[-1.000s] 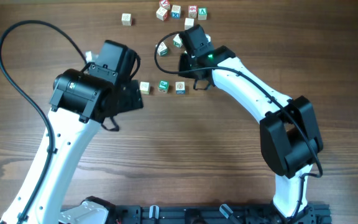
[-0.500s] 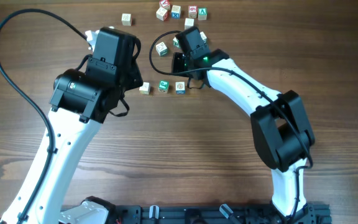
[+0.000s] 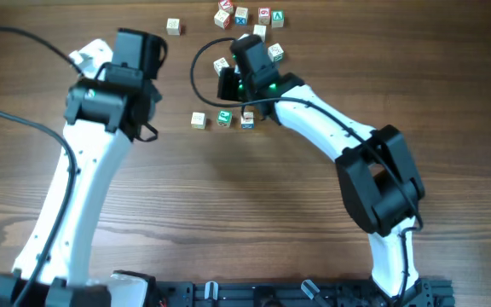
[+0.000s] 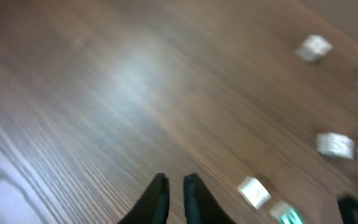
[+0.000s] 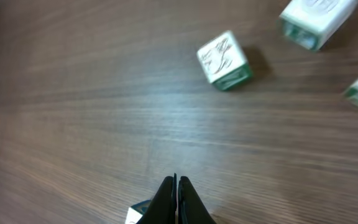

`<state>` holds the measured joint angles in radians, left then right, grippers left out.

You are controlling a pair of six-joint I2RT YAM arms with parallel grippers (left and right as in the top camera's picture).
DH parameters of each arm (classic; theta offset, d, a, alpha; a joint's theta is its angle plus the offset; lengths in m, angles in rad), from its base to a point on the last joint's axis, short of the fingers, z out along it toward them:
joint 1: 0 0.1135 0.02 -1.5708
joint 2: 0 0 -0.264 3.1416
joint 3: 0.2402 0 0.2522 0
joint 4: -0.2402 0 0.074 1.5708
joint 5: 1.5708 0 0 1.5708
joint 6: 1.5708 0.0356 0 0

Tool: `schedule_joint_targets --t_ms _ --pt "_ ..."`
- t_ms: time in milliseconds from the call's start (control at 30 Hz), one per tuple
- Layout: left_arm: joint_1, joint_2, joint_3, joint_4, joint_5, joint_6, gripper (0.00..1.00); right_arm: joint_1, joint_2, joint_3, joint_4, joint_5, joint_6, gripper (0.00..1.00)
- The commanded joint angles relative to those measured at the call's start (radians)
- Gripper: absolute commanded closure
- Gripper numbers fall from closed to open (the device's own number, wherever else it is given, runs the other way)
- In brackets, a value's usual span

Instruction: Form a horizontal line

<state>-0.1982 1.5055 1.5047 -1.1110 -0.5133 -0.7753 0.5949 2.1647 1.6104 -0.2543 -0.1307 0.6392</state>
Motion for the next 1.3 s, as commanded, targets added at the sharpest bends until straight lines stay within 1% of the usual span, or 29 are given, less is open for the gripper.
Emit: schedule_joint_targets --t_ms 0,100,267,400,667,800,1000,1267 --pt "0.100 0.081 -0.014 -0.008 0.096 -0.073 0.83 0.008 0.069 0.002 0.007 0.008 0.018 0.95" --pt "0.155 0.139 -0.014 -0.006 0.172 -0.070 0.83 0.008 0.088 0.002 0.016 0.008 0.019 0.96" --pt "0.207 0.216 -0.014 -0.005 0.247 -0.069 0.83 0.008 0.105 0.002 0.018 0.029 0.018 0.95" --pt "0.216 0.267 -0.014 0.005 0.257 -0.069 0.83 0.008 0.104 0.002 0.021 0.030 0.018 0.95" --pt "0.216 0.339 -0.014 0.032 0.324 -0.066 0.83 0.011 0.105 0.002 -0.039 0.030 0.015 0.95" --pt "0.216 0.356 -0.014 0.043 0.331 -0.066 0.80 0.011 0.105 0.002 -0.042 0.029 0.015 0.95" --pt "0.216 0.367 -0.014 0.047 0.331 -0.066 0.80 0.011 0.105 0.002 -0.061 -0.006 0.007 0.96" --pt "0.216 0.407 -0.014 0.047 0.331 -0.066 0.80 0.011 0.105 0.002 -0.071 -0.047 -0.037 0.95"
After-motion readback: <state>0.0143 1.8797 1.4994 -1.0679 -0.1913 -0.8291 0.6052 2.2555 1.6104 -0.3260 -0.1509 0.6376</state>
